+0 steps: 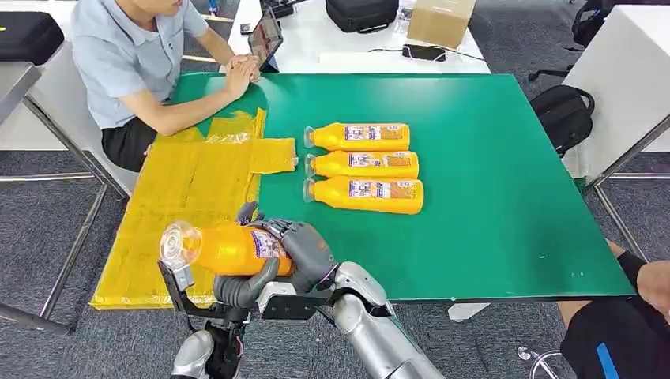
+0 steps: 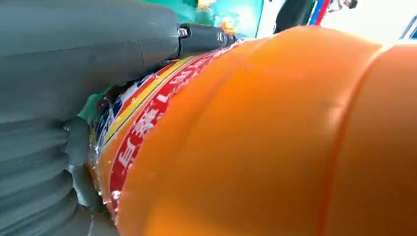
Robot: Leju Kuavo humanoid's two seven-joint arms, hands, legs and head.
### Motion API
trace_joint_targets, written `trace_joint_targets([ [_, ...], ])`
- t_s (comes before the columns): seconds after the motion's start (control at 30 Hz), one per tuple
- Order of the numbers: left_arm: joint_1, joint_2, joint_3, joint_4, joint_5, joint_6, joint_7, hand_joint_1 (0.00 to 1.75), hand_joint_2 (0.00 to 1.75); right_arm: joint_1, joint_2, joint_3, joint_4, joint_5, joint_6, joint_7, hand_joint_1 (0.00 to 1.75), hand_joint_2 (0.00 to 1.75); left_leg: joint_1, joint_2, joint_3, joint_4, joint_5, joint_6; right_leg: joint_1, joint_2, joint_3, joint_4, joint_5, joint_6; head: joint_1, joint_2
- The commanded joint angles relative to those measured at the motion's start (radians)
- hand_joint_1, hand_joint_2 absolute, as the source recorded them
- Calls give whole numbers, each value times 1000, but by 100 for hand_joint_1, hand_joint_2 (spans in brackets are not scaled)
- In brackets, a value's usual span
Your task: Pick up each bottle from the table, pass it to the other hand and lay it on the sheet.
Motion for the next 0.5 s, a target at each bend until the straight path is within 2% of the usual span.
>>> trace_joint_targets([
  [0.03,-101,-12,5,78,60,12,17,175,175,25,1,55,24,-7,10,-29,0,175,0,-2,2,0,0,1,1,-3,2,0,-1,-3,0,0],
  [0.07,-102,-12,3,78,73,3,18,175,175,22,2,52,17,-9,8,-30,0,175,0,-3,2,-1,0,1,1,-4,3,-1,-1,-4,0,0],
  [0.1,-102,-12,0,79,92,-5,23,175,175,25,2,49,6,-12,6,-34,0,0,0,-3,1,0,0,1,1,-4,2,0,-1,-3,0,0],
  [0.4,-91,-8,18,42,247,-191,94,175,175,56,-39,29,-128,-59,-2,-116,0,0,0,-3,1,0,0,1,1,-4,2,0,-1,-2,0,0],
  [0.43,-93,-9,30,17,244,-209,93,175,175,75,-65,60,-214,-109,-1,-121,0,0,0,-3,1,0,0,2,1,-5,2,0,-1,-3,0,0],
  [0.5,-95,-8,36,-1,247,-213,105,175,175,88,-72,57,-241,-111,4,-121,0,0,0,-3,0,1,0,2,1,-5,1,0,-1,-3,0,0],
])
